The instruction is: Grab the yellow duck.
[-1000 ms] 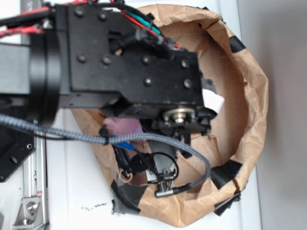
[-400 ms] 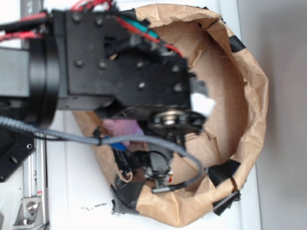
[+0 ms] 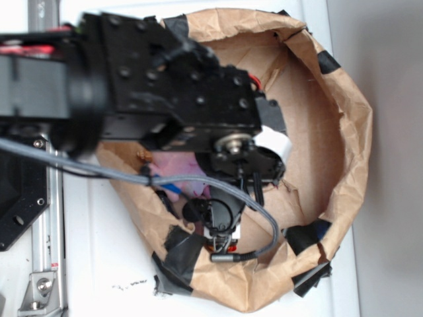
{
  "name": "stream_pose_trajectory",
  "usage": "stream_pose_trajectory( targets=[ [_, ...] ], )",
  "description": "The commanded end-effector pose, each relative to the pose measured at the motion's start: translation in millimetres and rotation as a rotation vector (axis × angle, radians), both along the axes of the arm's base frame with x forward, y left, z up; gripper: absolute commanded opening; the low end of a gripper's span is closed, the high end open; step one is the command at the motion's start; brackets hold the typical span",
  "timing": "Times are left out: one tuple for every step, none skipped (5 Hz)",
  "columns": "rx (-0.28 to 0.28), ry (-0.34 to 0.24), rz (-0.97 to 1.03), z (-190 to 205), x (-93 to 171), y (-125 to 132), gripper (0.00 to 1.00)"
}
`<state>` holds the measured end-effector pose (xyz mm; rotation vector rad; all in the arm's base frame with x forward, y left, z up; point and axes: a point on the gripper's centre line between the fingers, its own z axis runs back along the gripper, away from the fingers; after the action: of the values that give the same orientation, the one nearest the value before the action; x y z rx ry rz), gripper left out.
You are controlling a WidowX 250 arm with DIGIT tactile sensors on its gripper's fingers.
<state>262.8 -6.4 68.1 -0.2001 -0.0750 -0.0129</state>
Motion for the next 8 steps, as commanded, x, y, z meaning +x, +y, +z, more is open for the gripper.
stream_pose_trajectory(
  targets=[
    [0.047, -0.001, 0.009, -1.4, 15.4, 21.2, 1.0],
    [0.008, -0.019, 0.016, 9.1, 19.2, 25.8, 1.0],
    [-0.012, -0.016, 0.054, 12.9, 22.3, 35.6, 1.0],
    [0.013, -0.007, 0.042, 9.5, 26.2, 31.6, 1.0],
    [0.003, -0.008, -0.073, 0.4, 17.1, 0.7, 1.0],
    [-0.001, -0.013, -0.141, -0.5, 7.1, -18.6, 1.0],
    [0.015, -0.024, -0.173, 0.2, -1.0, -29.7, 1.0],
    [0.01, -0.009, -0.179, -1.9, -3.7, -35.4, 1.0]
  ],
)
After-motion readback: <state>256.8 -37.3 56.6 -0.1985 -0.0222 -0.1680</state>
